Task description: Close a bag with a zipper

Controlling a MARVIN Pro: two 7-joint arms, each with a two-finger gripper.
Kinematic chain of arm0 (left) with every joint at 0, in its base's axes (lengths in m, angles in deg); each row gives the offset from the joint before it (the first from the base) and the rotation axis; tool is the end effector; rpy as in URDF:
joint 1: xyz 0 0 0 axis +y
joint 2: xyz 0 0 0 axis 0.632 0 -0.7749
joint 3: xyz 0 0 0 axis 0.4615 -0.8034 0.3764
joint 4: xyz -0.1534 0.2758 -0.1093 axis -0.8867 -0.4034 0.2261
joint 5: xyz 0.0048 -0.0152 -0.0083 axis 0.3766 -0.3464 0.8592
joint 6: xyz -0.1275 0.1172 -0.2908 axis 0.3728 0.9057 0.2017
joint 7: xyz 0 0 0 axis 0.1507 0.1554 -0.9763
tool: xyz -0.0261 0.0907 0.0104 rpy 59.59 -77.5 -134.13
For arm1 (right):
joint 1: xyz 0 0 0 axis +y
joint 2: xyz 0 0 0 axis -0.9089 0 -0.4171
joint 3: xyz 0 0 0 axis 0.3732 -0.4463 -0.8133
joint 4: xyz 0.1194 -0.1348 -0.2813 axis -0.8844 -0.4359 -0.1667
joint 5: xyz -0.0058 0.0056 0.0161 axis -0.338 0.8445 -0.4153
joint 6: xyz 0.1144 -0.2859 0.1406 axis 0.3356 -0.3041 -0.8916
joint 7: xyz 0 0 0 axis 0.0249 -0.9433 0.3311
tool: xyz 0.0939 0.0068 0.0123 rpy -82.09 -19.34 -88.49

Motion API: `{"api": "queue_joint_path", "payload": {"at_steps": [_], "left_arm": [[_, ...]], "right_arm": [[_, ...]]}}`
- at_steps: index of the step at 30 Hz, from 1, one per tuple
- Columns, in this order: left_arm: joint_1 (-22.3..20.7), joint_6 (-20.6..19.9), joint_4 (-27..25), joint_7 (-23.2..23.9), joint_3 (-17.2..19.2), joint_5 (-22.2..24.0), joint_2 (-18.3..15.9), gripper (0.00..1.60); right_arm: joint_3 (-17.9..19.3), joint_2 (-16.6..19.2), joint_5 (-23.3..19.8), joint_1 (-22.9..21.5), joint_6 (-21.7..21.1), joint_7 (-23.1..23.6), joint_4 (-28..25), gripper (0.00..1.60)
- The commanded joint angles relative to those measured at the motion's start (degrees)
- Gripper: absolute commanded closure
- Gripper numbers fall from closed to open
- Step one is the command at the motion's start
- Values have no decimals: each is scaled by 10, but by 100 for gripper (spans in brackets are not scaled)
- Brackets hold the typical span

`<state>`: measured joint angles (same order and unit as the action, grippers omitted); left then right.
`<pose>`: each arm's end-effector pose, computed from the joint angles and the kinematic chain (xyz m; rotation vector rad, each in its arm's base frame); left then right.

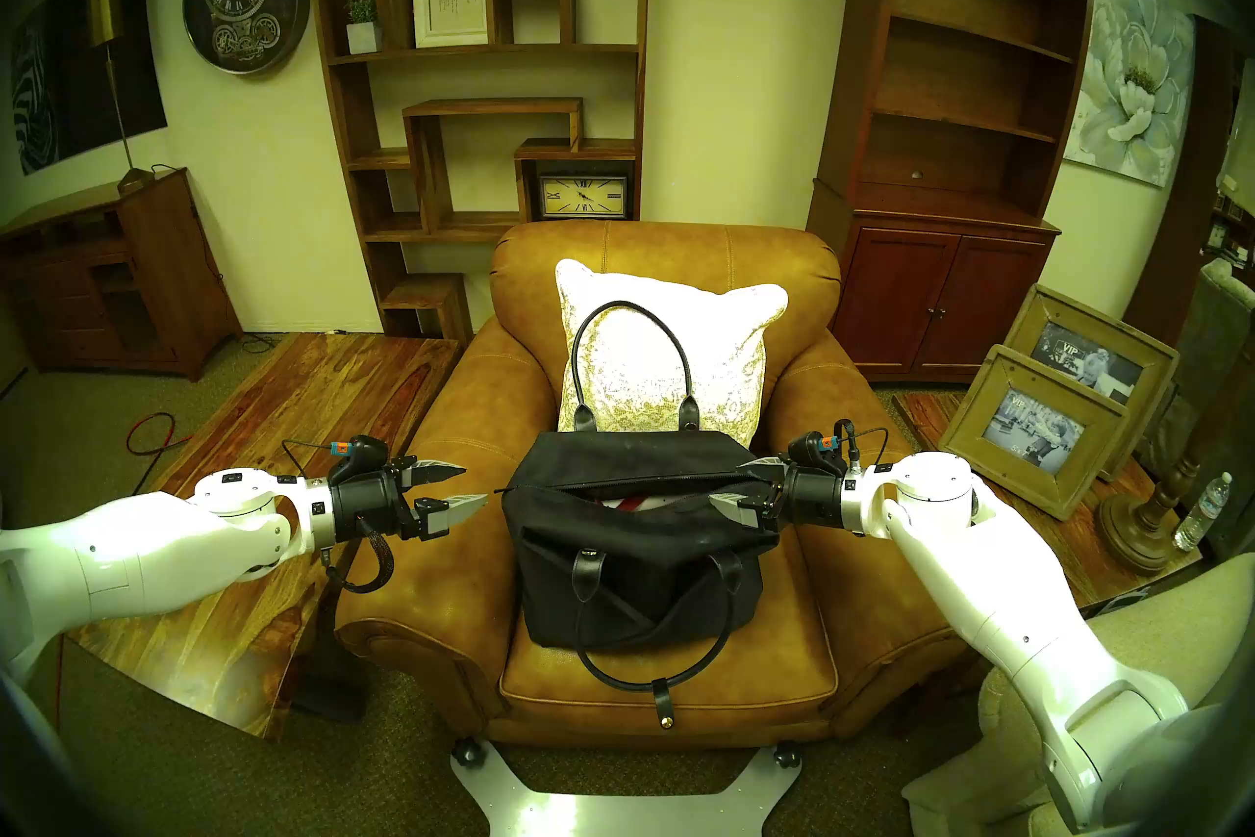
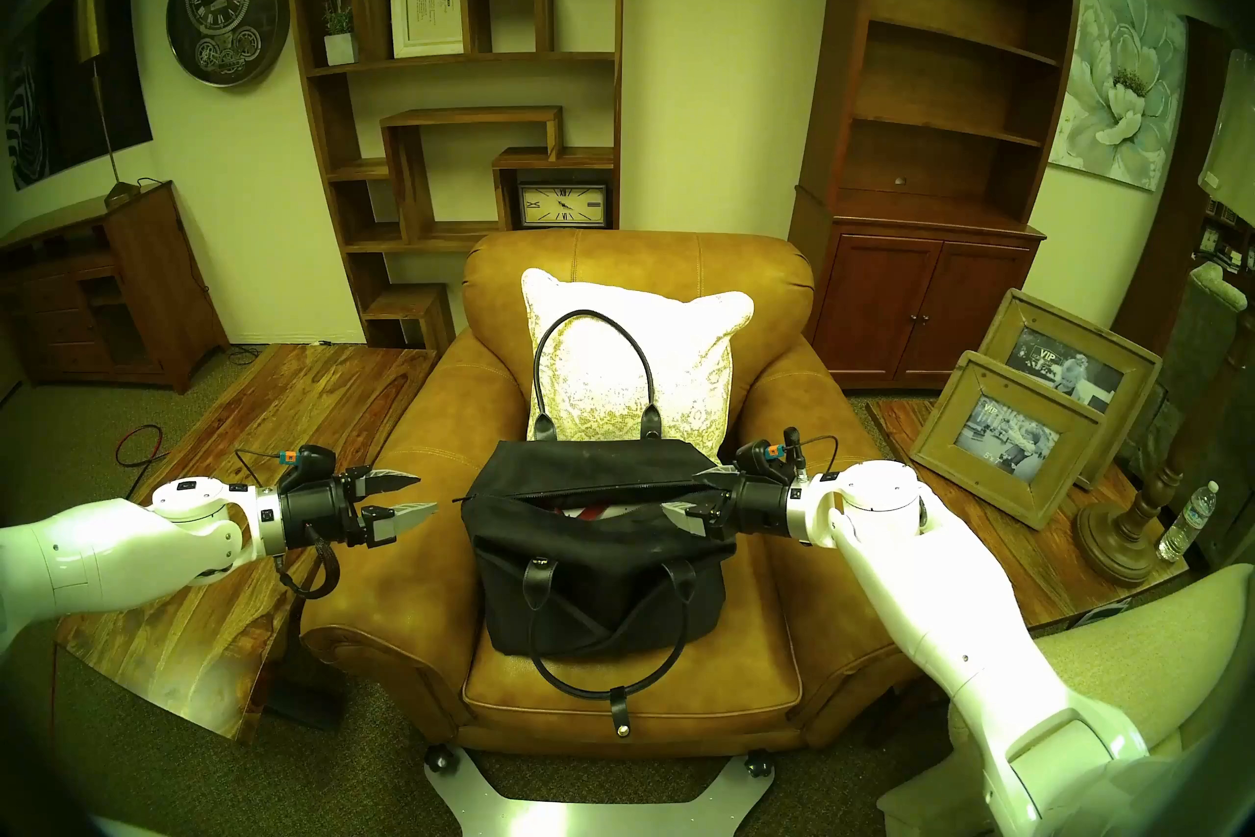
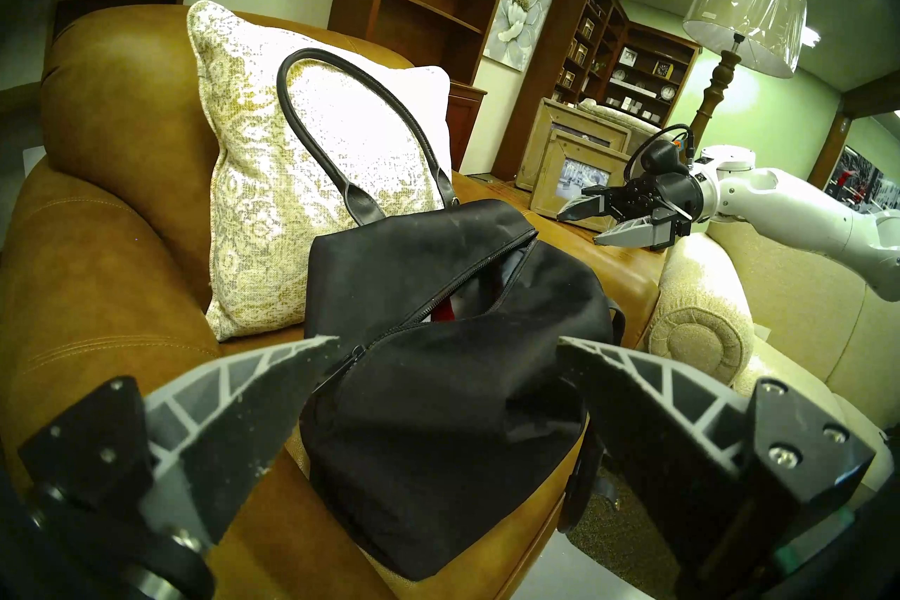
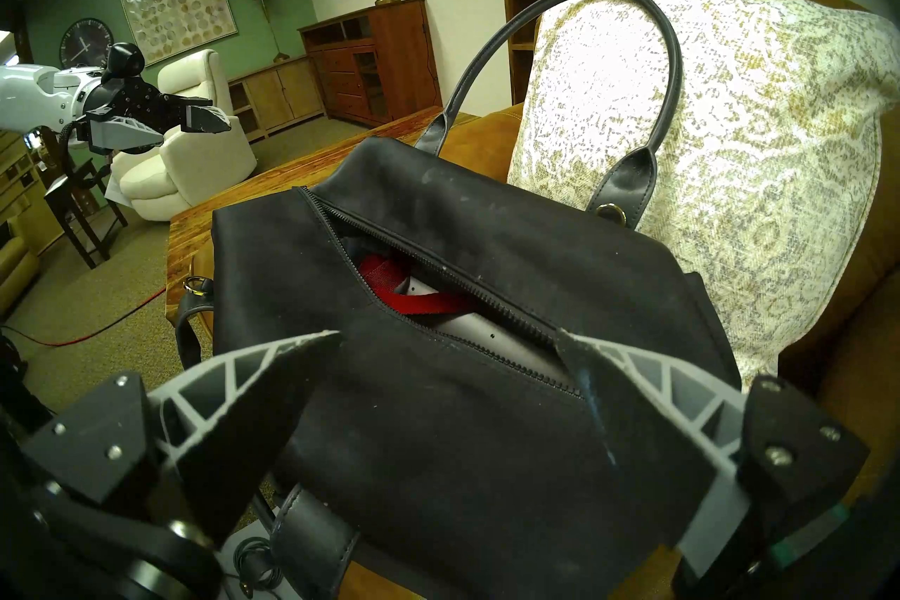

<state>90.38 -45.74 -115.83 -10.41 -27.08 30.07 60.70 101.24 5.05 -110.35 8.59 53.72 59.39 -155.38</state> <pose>0.4233 0.1815 -0.3407 1.9597 -0.6471 1.2412 0.4783 -0.0698 -0.3631 -2.0711 -0.9029 -1.2160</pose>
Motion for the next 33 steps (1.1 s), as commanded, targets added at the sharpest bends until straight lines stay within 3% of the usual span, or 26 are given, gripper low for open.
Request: {"api": "queue_joint_path", "payload": {"at_steps": [1,9,11,17,32,33], "left_arm": [[0,4,9,-15,4,9,22,0],[7,22,41,-27,-3,5,54,0],[9,26,57,-6,-1,18,64,0],[11,10,84,14,6,59,88,0],[6,9,155,34,3,62,125,0],[8,-5,157,43,7,81,126,0]], "right_arm": [[3,-1,-1,-5,0,0,-7,0],[3,-1,-1,-5,0,0,-7,0],[3,-1,-1,-5,0,0,-7,0],[3,-1,-1,-5,0,0,-6,0],[4,-1,0,-5,0,1,-7,0],[4,-2,0,-5,0,1,-7,0]]}}
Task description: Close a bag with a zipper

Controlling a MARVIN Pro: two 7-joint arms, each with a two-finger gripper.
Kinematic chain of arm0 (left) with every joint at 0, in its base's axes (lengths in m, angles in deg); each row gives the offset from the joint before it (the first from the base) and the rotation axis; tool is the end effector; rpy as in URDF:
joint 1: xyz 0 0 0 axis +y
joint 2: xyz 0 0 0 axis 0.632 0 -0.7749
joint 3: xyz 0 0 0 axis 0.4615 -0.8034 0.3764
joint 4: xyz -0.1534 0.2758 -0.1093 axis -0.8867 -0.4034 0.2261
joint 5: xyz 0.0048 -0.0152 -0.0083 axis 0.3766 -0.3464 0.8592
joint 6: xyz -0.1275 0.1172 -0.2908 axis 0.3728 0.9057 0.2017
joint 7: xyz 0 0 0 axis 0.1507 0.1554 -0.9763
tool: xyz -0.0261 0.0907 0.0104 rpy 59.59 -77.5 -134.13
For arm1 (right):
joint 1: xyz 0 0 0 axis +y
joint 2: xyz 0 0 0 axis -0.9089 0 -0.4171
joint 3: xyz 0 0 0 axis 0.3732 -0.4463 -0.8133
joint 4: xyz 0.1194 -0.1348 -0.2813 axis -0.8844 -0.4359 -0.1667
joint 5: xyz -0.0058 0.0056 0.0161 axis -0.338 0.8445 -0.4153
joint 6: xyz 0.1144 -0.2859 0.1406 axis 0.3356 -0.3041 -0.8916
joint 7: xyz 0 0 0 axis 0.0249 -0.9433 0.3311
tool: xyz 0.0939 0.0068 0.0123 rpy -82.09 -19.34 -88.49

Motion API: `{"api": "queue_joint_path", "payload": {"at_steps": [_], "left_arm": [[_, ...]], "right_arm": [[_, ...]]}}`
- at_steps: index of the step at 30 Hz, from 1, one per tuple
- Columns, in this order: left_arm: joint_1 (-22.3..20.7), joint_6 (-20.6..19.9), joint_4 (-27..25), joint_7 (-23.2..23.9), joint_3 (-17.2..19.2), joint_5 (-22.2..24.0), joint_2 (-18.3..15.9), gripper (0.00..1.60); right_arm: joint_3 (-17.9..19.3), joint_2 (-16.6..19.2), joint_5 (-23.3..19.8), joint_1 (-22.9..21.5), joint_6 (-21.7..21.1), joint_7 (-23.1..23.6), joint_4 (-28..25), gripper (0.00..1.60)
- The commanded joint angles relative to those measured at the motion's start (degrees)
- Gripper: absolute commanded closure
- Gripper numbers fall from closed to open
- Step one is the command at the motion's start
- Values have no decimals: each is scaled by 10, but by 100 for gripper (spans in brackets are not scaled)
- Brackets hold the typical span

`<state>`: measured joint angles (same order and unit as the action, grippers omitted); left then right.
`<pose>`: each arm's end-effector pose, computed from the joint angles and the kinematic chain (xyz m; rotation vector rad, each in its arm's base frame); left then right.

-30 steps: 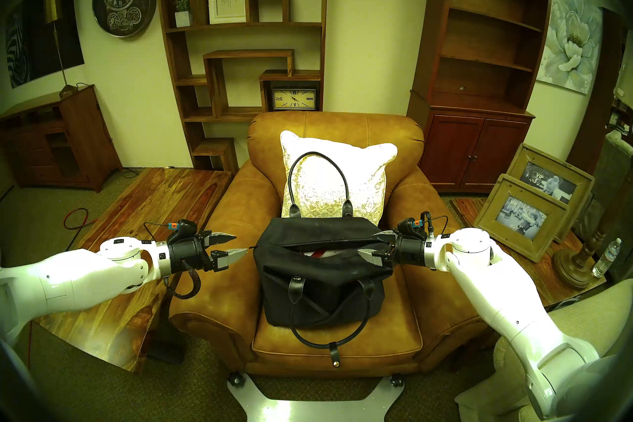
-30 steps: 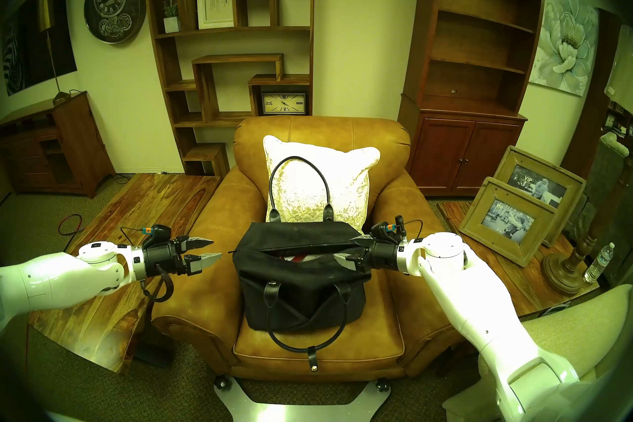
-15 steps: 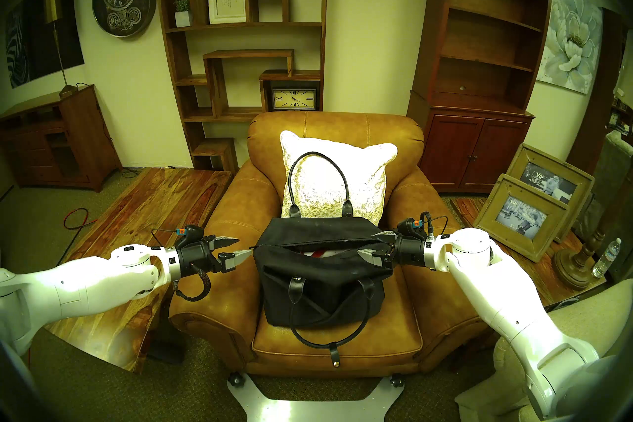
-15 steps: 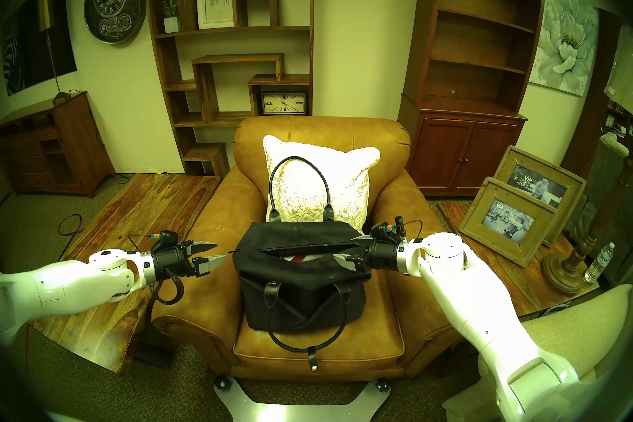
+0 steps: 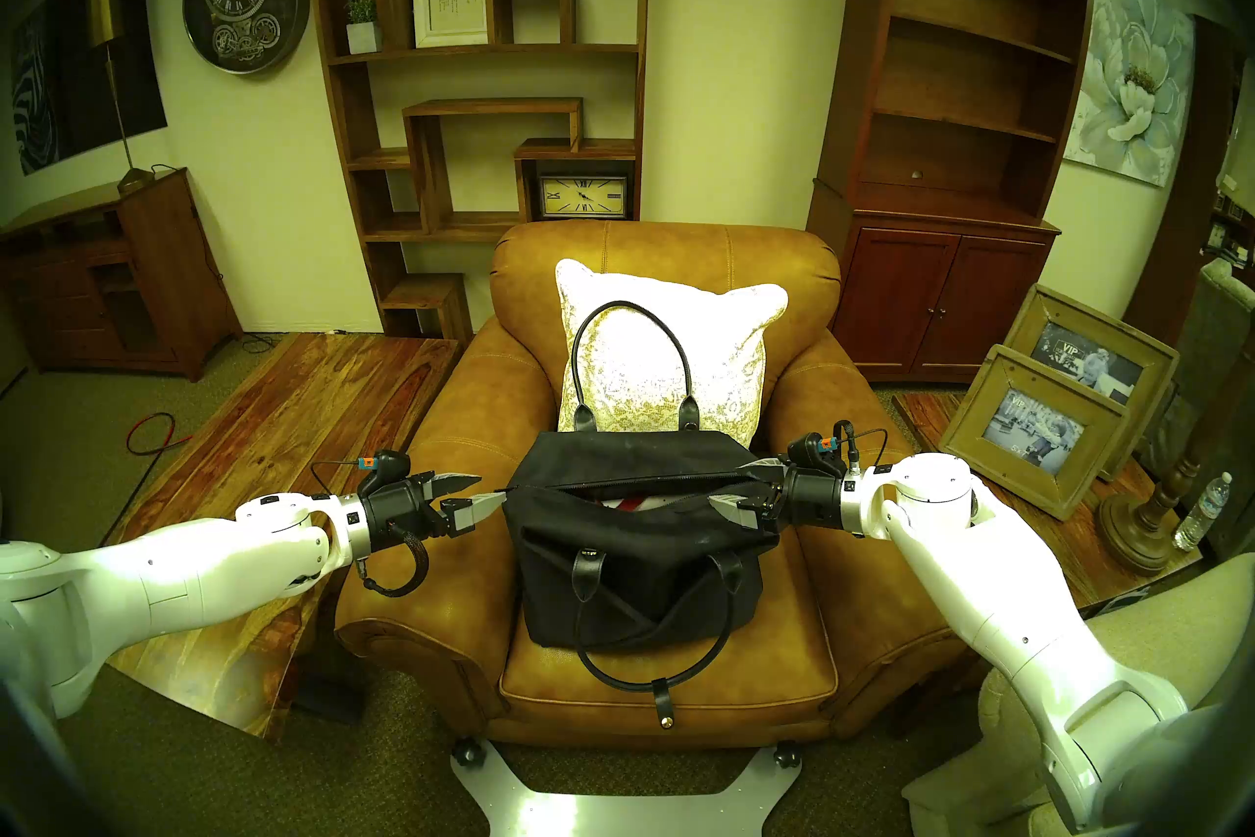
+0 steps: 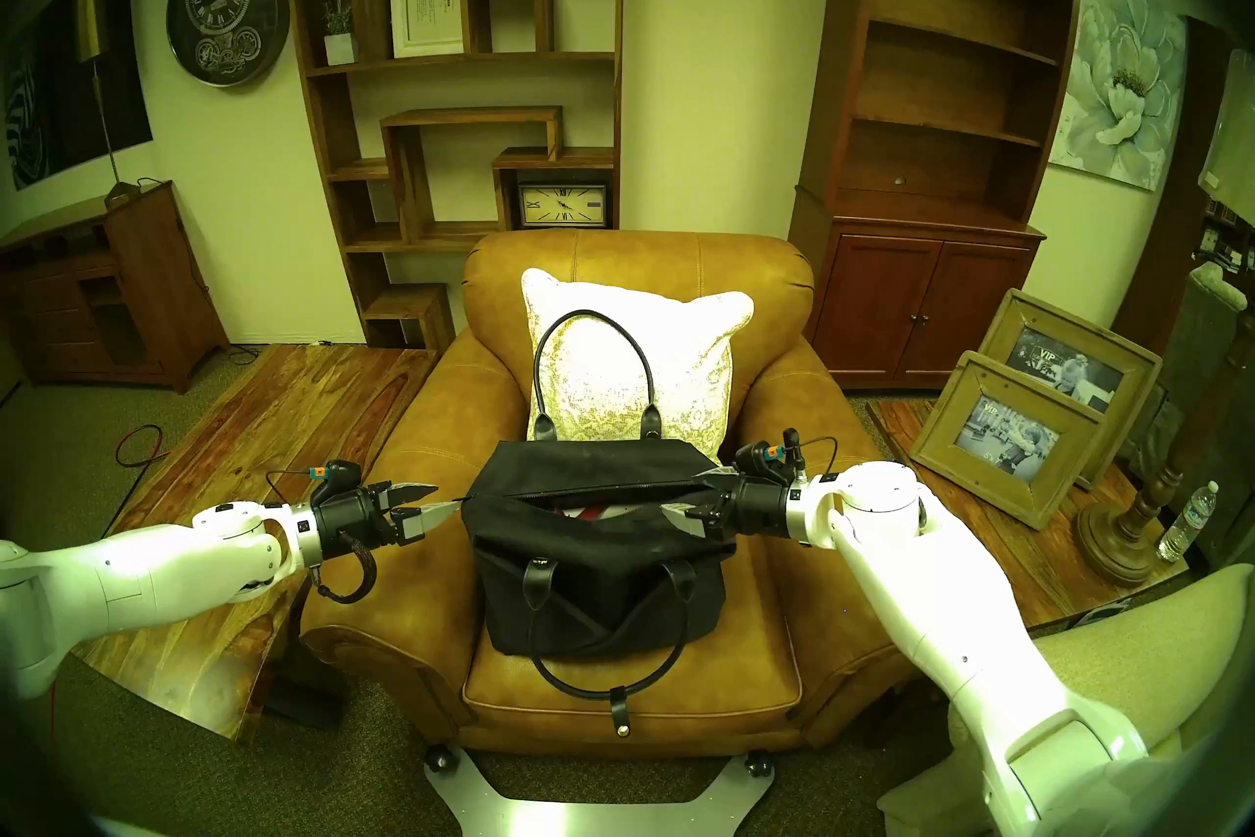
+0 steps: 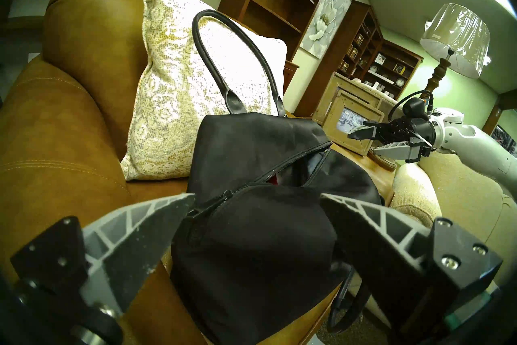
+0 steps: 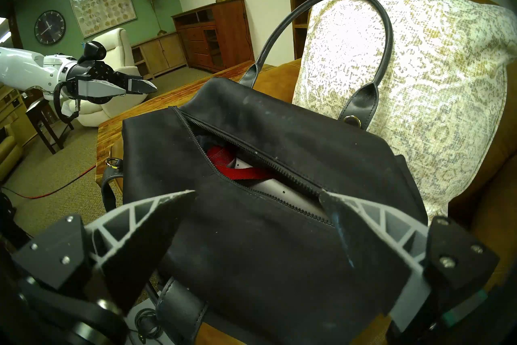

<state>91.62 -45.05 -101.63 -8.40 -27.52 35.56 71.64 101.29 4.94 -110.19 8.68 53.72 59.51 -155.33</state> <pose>0.4488 0.1706 -0.3988 1.9690 -0.4628 1.2418 0.4777 -0.0693 -0.3642 -2.0710 -0.9034 -1.2128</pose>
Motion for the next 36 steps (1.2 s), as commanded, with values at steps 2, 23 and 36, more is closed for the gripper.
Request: {"api": "queue_joint_path", "payload": {"at_steps": [2,23,36], "left_arm": [[-7,-20,21,31,10,28,18,0],[-9,-91,93,64,24,92,64,0],[-13,-117,139,73,24,101,97,0]], "right_arm": [[3,0,-2,-6,0,-1,-7,0],[4,-1,-1,-6,0,0,-7,0],[4,-1,-1,-6,0,0,-7,0]]}}
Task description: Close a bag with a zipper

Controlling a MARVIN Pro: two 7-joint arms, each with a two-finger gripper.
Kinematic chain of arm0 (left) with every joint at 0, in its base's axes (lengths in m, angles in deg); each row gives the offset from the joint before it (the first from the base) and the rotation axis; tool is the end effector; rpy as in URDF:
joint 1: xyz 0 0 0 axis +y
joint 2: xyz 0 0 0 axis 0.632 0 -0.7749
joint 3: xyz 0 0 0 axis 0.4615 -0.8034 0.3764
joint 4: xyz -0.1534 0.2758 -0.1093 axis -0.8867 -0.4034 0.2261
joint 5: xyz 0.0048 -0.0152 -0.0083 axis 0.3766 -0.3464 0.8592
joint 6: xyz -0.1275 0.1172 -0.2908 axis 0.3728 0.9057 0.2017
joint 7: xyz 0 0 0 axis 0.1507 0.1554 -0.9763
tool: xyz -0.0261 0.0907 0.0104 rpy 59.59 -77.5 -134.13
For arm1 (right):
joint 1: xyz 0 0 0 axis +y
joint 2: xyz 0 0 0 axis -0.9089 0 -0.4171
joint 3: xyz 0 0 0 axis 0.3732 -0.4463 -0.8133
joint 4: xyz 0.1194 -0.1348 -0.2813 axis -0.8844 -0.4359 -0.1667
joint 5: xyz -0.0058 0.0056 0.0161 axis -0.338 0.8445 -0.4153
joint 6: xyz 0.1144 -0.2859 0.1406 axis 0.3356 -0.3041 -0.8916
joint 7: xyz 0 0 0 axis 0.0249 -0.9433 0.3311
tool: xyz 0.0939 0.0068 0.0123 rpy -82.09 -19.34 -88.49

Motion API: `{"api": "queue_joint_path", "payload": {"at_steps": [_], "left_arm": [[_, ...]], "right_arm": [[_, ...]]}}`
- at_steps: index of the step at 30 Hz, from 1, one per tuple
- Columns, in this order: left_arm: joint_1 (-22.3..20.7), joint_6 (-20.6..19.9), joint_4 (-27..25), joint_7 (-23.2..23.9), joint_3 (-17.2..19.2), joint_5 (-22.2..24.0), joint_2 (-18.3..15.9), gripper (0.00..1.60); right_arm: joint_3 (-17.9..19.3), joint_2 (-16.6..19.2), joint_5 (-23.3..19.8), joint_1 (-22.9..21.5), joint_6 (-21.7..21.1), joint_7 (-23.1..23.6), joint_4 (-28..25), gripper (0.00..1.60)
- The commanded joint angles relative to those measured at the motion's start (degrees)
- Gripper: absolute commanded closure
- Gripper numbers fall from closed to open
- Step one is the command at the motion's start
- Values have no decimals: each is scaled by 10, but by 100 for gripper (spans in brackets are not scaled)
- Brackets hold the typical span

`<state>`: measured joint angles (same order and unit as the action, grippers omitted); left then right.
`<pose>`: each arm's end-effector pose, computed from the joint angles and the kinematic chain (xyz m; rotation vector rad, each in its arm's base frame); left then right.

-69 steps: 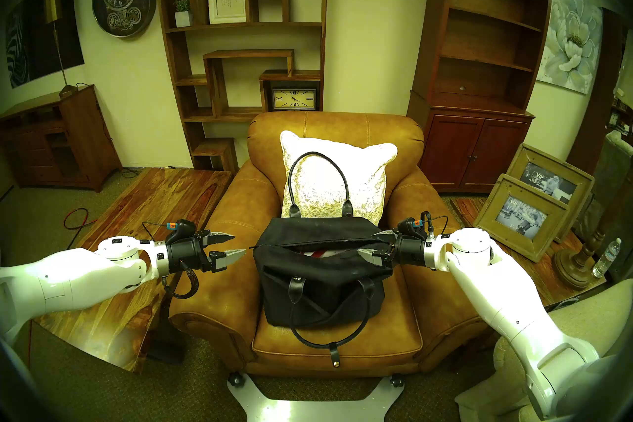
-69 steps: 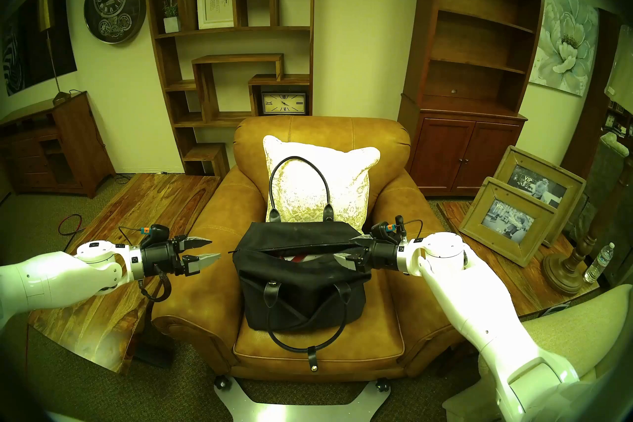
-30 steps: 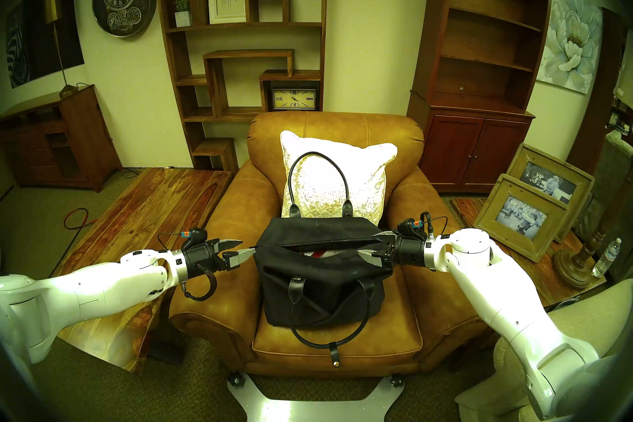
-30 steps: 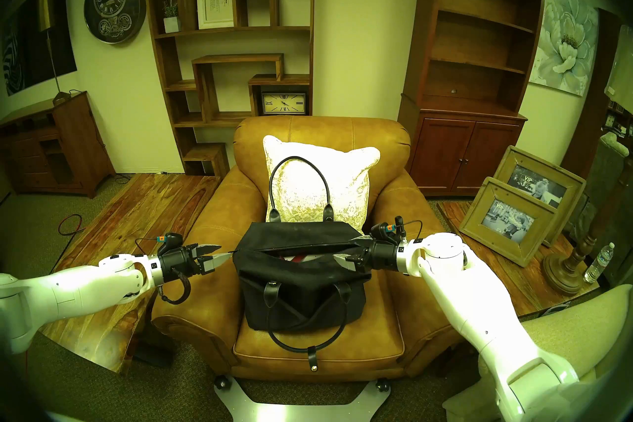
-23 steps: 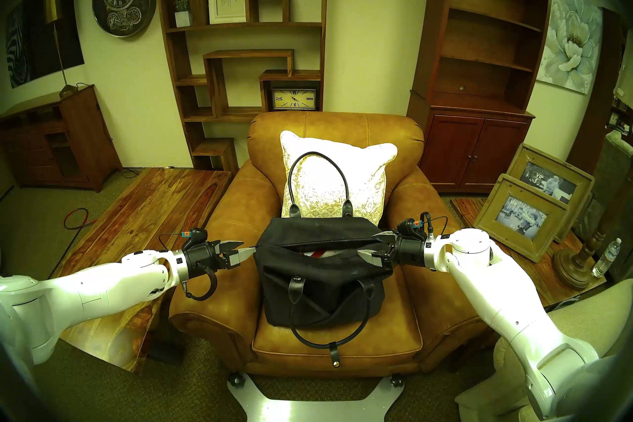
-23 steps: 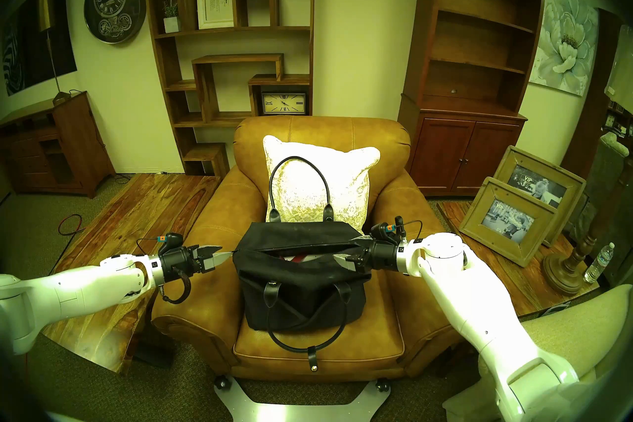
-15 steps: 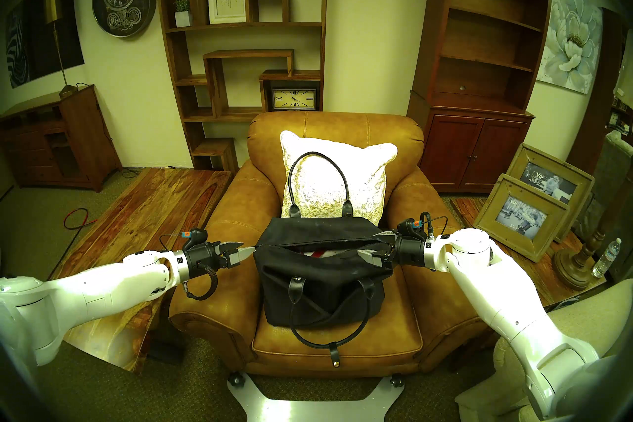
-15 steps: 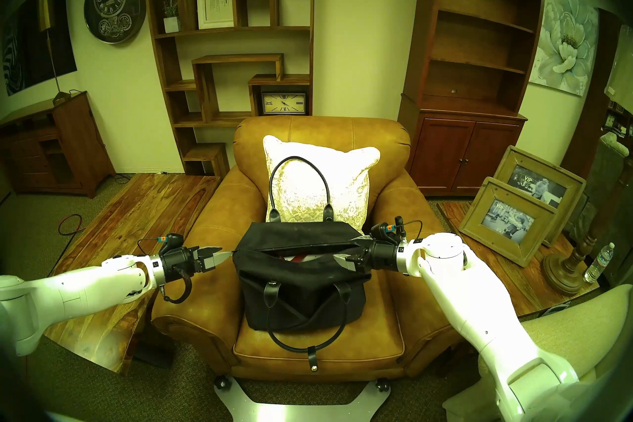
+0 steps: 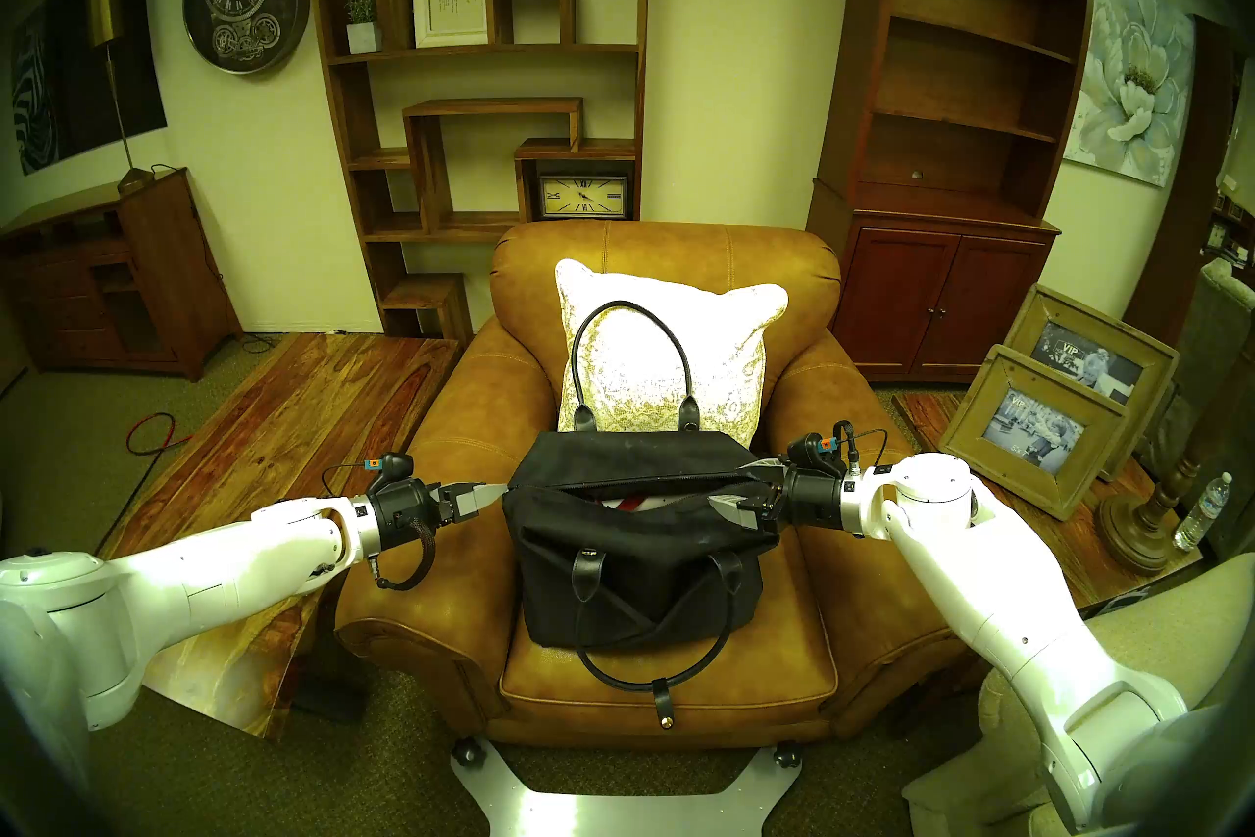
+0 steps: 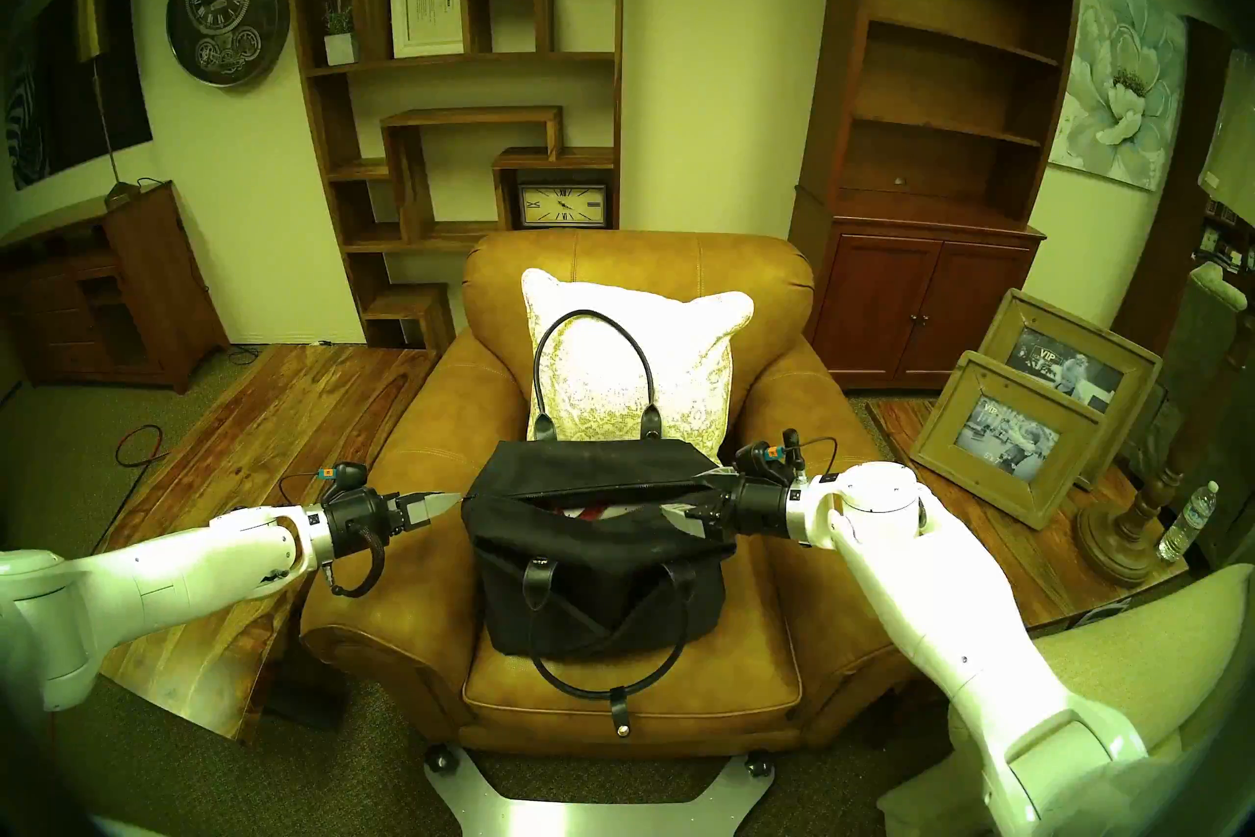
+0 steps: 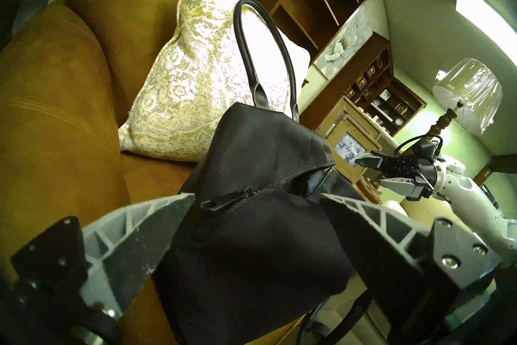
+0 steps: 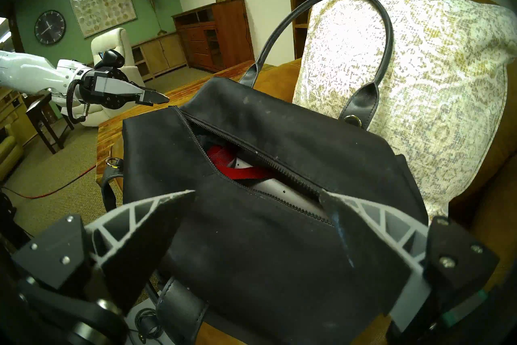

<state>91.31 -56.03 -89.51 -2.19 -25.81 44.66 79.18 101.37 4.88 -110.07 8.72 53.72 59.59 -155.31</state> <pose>0.4697 0.1700 -0.4243 1.9444 -0.1858 1.0869 0.4775 -0.0693 -0.3645 -2.0711 -0.9039 -1.2121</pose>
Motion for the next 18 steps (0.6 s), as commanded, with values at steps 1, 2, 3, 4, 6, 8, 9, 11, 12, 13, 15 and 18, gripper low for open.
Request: {"api": "queue_joint_path", "payload": {"at_steps": [1,2,3,4,6,8,9,11,12,13,15,18], "left_arm": [[-9,-18,27,13,9,19,29,0],[-11,-14,32,13,7,13,33,0],[-11,-22,35,13,8,18,35,0],[-11,-23,36,12,9,19,36,0],[-11,-22,39,13,8,17,38,0],[-10,-34,49,16,10,26,45,0],[-11,-34,54,18,9,25,48,0],[-11,-38,63,26,10,27,54,0],[-12,-36,66,28,10,25,56,0],[-12,-36,67,28,9,25,58,0],[-11,-44,70,28,12,31,61,0],[-13,-54,75,25,11,34,66,0]], "right_arm": [[4,0,-2,-6,0,-1,-7,0],[4,-1,-2,-6,0,-1,-7,0],[4,-1,-2,-6,0,-1,-7,0],[4,-1,-2,-6,0,-1,-7,0],[4,-1,-2,-6,0,-1,-7,0],[4,-1,-2,-6,0,0,-7,0],[4,-1,-1,-6,0,0,-7,0],[4,-1,-1,-6,0,0,-7,0],[4,-1,-1,-6,0,0,-7,0],[4,-1,-1,-6,0,0,-7,0],[4,-1,-1,-6,0,0,-7,0],[4,-1,-1,-6,0,0,-7,0]]}}
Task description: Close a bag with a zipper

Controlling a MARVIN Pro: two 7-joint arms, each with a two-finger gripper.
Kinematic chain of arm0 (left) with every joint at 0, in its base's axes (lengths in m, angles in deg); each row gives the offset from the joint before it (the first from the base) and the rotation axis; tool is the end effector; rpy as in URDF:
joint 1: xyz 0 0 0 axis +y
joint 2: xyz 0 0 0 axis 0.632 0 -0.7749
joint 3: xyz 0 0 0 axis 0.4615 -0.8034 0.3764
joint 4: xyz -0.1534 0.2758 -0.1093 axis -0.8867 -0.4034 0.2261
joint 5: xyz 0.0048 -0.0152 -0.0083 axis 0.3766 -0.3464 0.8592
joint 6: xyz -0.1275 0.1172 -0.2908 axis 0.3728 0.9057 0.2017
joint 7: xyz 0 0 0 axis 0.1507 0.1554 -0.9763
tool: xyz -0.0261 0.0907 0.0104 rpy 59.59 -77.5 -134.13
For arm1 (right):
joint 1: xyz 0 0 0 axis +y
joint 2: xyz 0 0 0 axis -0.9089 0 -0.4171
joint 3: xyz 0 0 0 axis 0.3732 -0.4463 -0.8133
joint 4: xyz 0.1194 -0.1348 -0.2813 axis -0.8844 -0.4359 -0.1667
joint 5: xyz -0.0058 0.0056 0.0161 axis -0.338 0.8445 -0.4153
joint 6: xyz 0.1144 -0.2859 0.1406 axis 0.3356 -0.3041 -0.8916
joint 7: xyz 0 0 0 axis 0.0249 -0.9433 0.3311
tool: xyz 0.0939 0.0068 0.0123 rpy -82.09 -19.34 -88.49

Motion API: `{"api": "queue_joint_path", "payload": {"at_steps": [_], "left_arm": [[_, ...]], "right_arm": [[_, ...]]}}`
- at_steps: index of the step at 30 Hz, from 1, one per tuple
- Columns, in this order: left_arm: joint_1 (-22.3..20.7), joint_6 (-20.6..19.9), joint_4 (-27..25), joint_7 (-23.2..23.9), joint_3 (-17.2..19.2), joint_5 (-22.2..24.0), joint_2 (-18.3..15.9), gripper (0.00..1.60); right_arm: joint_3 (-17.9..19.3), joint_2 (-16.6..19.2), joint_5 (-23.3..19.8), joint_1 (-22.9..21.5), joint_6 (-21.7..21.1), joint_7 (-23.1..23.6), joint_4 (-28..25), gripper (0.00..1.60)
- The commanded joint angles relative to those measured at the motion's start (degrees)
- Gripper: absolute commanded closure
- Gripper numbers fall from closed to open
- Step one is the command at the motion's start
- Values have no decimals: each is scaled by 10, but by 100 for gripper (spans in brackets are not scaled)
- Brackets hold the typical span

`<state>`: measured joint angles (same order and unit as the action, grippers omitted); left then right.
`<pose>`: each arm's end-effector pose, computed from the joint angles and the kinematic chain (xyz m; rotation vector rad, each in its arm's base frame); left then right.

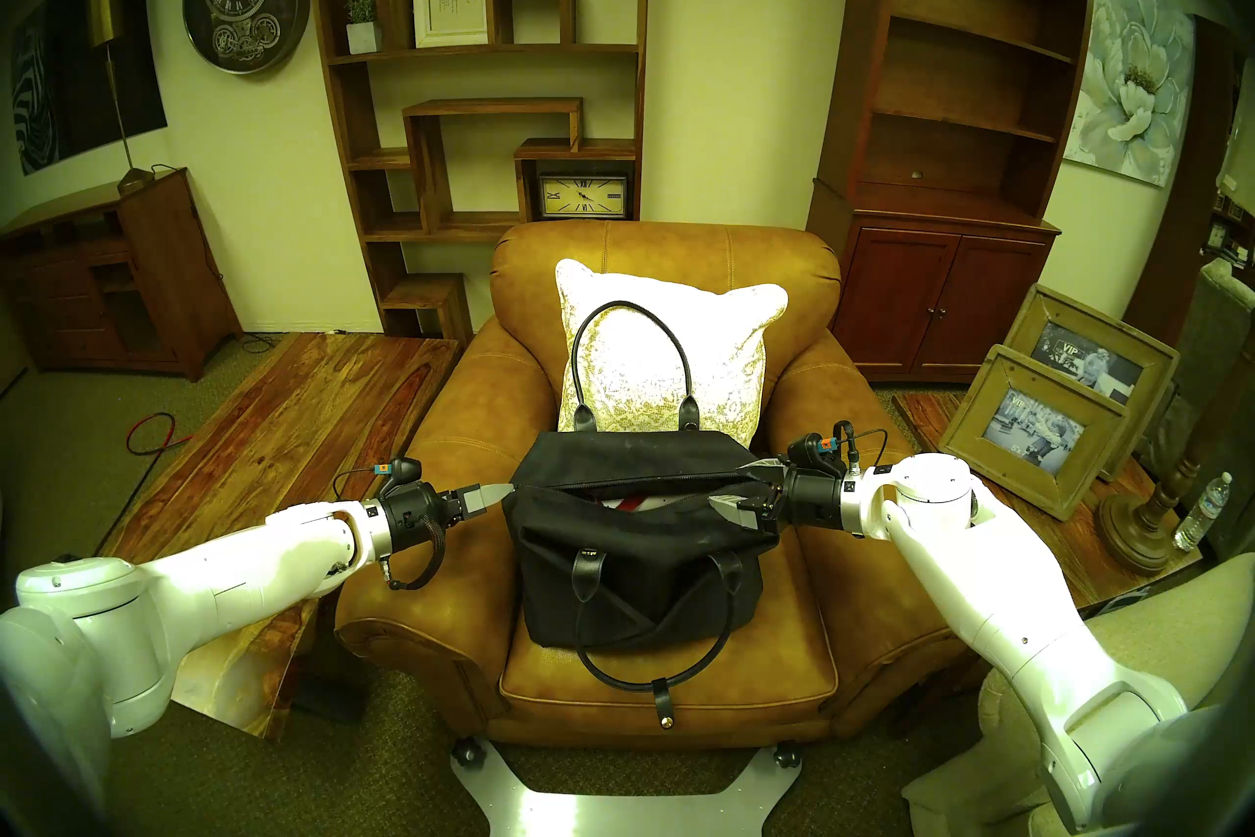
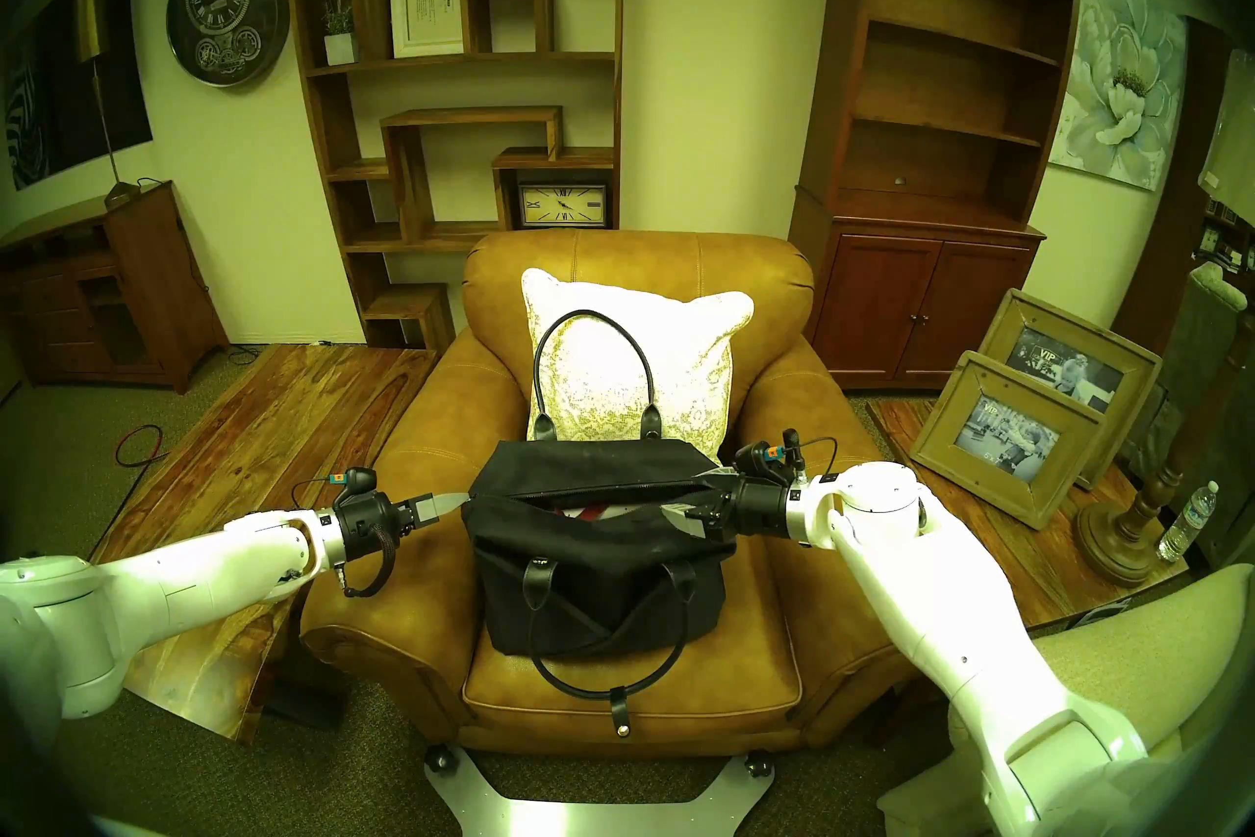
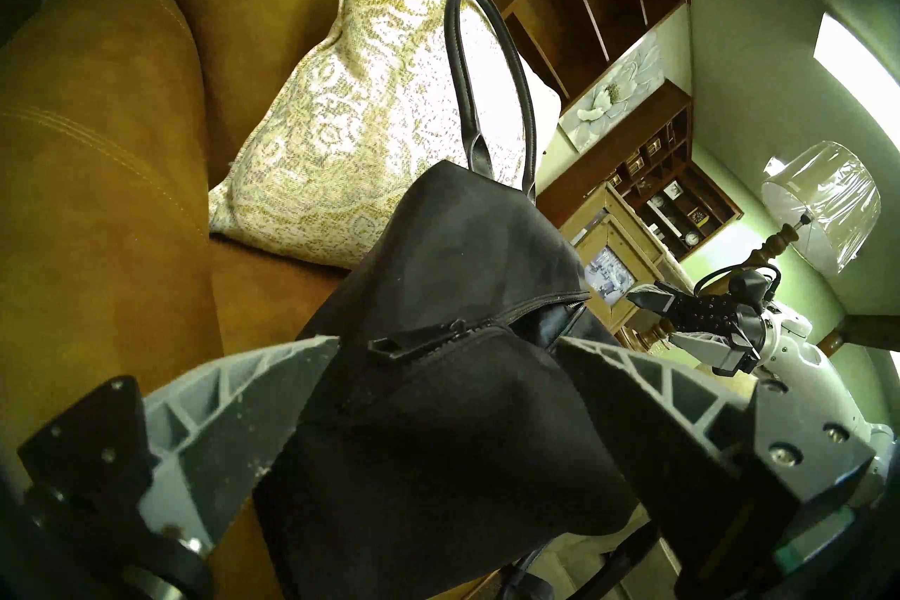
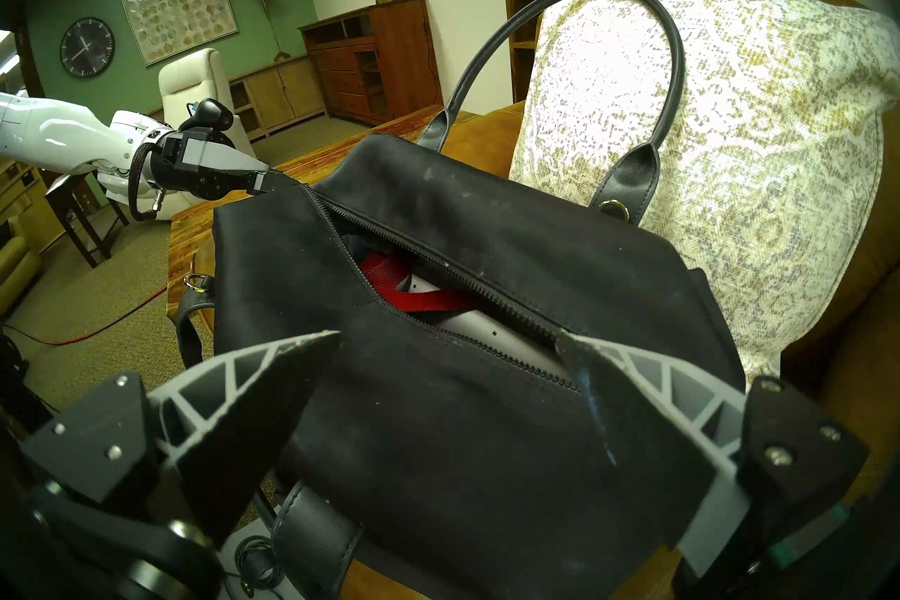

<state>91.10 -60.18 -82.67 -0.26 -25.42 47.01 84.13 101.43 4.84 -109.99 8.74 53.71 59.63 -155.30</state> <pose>0.4783 0.1599 -0.4431 1.9333 -0.0851 1.0214 0.4775 -0.0694 -0.3646 -2.0714 -0.9040 -1.2119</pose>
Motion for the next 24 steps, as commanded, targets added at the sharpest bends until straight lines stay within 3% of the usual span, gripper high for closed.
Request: {"api": "queue_joint_path", "payload": {"at_steps": [1,15,17,20,23,24], "left_arm": [[-12,-15,9,4,7,11,19,0],[-20,-29,49,8,13,16,46,0],[-22,-32,52,8,12,15,48,26],[-23,-35,57,7,12,15,51,16],[-24,-36,62,7,12,15,54,20],[-25,-37,64,7,12,15,56,34]], "right_arm": [[3,-1,-2,-6,-1,-1,-7,0],[4,-1,-1,-6,-1,0,-7,0],[4,-1,-1,-6,-1,0,-7,0],[4,-1,-1,-6,-1,0,-7,0],[4,-1,-1,-6,-1,0,-7,0],[4,-1,-1,-6,-1,0,-7,0]]}}
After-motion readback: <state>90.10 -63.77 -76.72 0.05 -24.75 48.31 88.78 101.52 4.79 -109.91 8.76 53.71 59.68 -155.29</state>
